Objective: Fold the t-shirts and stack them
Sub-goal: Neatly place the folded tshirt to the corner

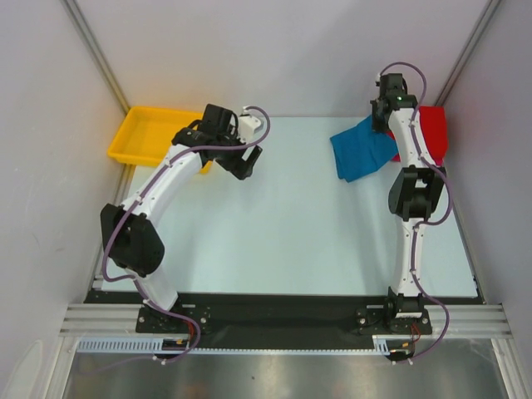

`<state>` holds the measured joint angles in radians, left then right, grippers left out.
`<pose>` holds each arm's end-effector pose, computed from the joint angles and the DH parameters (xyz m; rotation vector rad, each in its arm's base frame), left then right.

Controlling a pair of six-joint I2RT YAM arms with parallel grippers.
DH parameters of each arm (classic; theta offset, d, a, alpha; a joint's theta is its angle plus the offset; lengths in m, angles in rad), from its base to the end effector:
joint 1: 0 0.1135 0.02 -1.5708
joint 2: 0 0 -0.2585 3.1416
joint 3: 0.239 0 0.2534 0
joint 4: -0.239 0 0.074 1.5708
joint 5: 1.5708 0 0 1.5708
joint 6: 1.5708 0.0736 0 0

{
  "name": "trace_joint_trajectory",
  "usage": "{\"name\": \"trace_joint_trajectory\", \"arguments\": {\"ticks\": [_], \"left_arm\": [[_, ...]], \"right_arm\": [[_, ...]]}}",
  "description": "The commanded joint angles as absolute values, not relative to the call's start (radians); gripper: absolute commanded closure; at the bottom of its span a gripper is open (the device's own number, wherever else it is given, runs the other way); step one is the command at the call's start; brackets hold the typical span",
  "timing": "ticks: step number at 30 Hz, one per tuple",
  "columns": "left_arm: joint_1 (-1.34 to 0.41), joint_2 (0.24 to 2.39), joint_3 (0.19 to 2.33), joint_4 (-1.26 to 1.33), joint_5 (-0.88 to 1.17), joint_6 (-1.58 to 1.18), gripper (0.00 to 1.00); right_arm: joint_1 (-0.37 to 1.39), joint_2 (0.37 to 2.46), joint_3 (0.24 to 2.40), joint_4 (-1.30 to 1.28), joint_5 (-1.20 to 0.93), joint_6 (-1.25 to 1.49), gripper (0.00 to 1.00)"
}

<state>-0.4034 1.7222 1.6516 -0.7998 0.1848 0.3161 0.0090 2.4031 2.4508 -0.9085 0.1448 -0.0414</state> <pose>0.3655 -0.1707 0.2996 0.9353 2.2523 -0.2645 0.5500 -0.0057 0.2478 0.0041 2.4285 -0.1906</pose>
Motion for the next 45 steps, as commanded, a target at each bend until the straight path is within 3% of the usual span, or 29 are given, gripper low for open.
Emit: {"name": "trace_joint_trajectory", "arguments": {"ticks": [1, 19, 45], "left_arm": [[-0.396, 1.684, 1.695, -0.813, 0.164, 0.336, 0.12], [-0.388, 1.695, 1.686, -0.813, 0.144, 0.344, 0.11], [-0.377, 1.7, 1.677, -0.804, 0.104, 0.365, 0.11]], "right_arm": [[0.009, 2.353, 2.523, -0.865, 0.221, -0.113, 1.0], [-0.083, 2.281, 2.586, -0.692, 0.187, -0.132, 1.0], [-0.147, 2.215, 2.54, -0.729, 0.086, -0.132, 1.0]]}}
